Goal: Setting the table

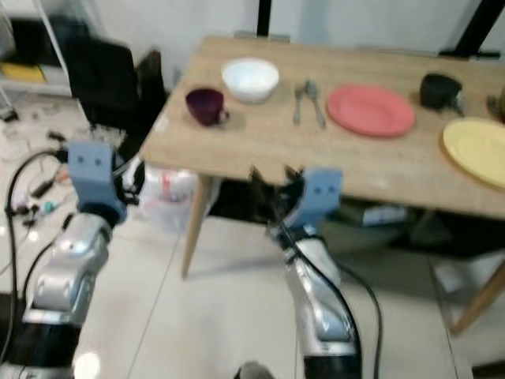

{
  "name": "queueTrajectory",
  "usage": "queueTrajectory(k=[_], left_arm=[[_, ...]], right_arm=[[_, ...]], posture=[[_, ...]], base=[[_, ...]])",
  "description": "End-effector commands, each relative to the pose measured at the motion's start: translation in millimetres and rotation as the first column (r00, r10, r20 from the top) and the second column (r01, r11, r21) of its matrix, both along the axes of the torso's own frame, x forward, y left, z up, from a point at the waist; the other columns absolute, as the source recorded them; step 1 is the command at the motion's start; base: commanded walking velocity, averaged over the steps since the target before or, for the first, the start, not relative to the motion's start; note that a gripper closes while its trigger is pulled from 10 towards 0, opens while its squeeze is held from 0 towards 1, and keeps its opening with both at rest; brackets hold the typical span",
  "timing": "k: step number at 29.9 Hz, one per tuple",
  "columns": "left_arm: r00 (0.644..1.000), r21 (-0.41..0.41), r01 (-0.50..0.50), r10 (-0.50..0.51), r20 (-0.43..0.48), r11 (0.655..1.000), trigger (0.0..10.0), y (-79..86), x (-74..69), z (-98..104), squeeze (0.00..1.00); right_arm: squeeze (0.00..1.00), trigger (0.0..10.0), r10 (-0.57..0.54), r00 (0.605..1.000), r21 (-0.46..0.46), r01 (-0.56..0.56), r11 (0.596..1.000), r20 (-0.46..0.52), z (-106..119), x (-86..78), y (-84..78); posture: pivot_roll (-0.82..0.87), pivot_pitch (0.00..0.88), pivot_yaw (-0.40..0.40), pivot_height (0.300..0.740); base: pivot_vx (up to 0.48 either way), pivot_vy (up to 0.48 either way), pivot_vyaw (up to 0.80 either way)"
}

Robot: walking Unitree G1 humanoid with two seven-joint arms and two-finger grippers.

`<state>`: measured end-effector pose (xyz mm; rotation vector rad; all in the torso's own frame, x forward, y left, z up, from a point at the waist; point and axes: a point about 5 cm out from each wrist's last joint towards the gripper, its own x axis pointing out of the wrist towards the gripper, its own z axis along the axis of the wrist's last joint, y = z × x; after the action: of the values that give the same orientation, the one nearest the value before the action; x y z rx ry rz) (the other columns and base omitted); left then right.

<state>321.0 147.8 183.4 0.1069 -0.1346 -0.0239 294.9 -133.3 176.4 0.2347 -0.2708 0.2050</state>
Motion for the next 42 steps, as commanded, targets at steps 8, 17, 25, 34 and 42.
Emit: queueTrajectory(k=[8, 17, 25, 34, 42], left_arm=[[1.0, 0.018, -0.004, 0.004, -0.014, 1.0, 10.0, 6.8, 1.0, -4, 0.0], [1.0, 0.036, 0.024, -0.024, -0.007, 0.999, 10.0, 6.1, 2.2, -3, 0.0], [0.999, 0.04, 0.037, -0.037, -0.004, 0.999, 10.0, 5.3, 2.6, -2, 0.0], [0.996, 0.024, 0.088, -0.088, 0.001, 0.996, 10.0, 3.9, -0.8, 0, 0.0], [0.947, 0.04, 0.32, -0.319, -0.022, 0.947, 10.0, 11.3, -11.7, 14, 0.0]], right_arm=[[0.0, 10.0, 0.001, 1.0, 0.012, -0.001, 1.0, -0.026, -5, 0.3, 0.8], [0.0, 10.0, -0.041, 0.999, -0.035, 0.041, 0.999, -0.01, -2, 5.8, -12.3], [0.0, 10.0, -0.054, 0.999, -0.065, 0.054, 0.996, 0.004, 1, 8.8, -19.0], [0.0, 10.0, 0.017, 0.999, -0.207, -0.023, 0.978, -0.033, -7, 8.3, -23.6], [0.0, 10.0, 0.215, 0.964, -0.401, -0.26, 0.878, -0.154, -20, -2.0, -32.9]], posture=[[-0.15, 0.0, 0.07, 0.74], [-0.15, 0.0, 0.071, 0.74], [-0.15, 0.0, 0.072, 0.74], [-0.15, 0.0, 0.074, 0.74], [-0.14, 0.0, 0.073, 0.74]], base=[[0.456, 0.0, -0.52], [0.464, 0.0, 0.0], [0.465, 0.0, 0.0], [0.288, 0.0, 0.0], [0.0, 0.0, 0.0]])
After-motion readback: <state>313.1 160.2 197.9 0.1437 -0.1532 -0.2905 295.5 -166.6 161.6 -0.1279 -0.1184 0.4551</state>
